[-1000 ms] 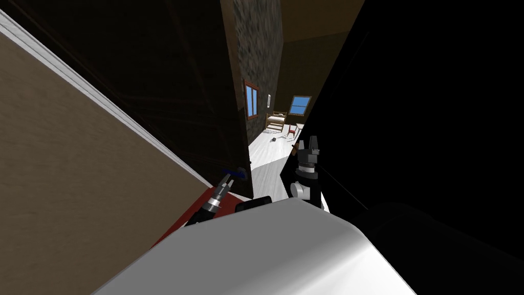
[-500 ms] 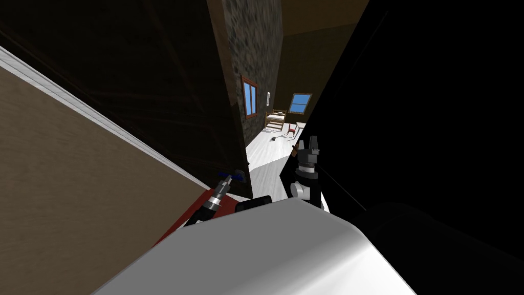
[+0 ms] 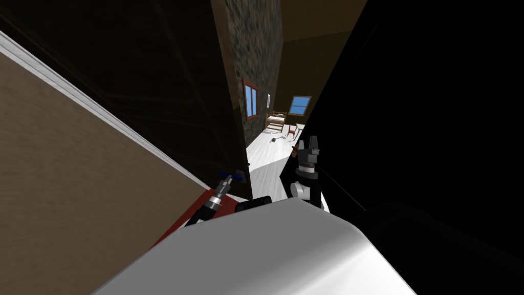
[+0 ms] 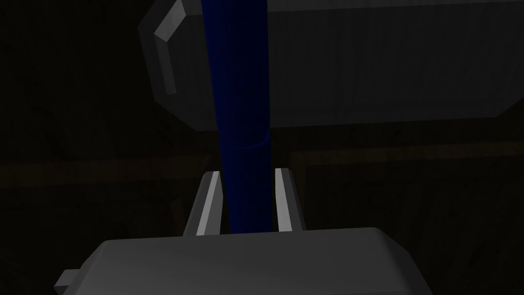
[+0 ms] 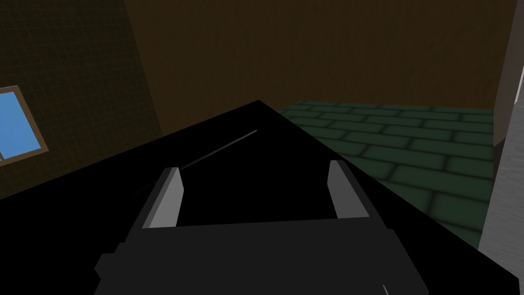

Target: Push the door open

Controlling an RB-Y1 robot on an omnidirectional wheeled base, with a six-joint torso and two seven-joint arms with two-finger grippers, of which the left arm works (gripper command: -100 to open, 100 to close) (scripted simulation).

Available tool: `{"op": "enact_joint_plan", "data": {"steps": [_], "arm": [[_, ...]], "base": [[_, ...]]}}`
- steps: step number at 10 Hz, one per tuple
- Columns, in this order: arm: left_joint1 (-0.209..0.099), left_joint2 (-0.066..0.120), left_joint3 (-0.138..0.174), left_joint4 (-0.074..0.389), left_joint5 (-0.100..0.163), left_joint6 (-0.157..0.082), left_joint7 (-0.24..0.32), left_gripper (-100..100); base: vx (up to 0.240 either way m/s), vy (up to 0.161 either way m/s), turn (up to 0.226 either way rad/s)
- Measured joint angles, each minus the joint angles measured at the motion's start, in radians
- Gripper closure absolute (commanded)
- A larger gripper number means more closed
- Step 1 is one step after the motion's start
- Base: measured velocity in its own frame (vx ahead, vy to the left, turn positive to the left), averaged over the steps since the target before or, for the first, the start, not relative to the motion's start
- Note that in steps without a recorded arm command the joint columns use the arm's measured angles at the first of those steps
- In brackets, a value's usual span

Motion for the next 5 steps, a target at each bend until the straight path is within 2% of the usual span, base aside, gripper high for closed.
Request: {"op": "enact_joint_plan", "data": {"steps": [1,2,4,5], "arm": [[-0.005,-0.022,0.010,0.015,-0.007,0.008,-0.008,100],[-0.010,-0.034,0.020,0.023,-0.011,0.017,-0.012,100],[-0.038,-0.073,0.045,0.045,-0.019,0.040,-0.021,100],[-0.050,-0.095,0.055,0.062,-0.027,0.040,-0.028,100]], "base": [[0.097,-0.061,0.037],[0.080,-0.068,0.031],[0.087,-0.070,0.034],[0.083,-0.064,0.031]]}}
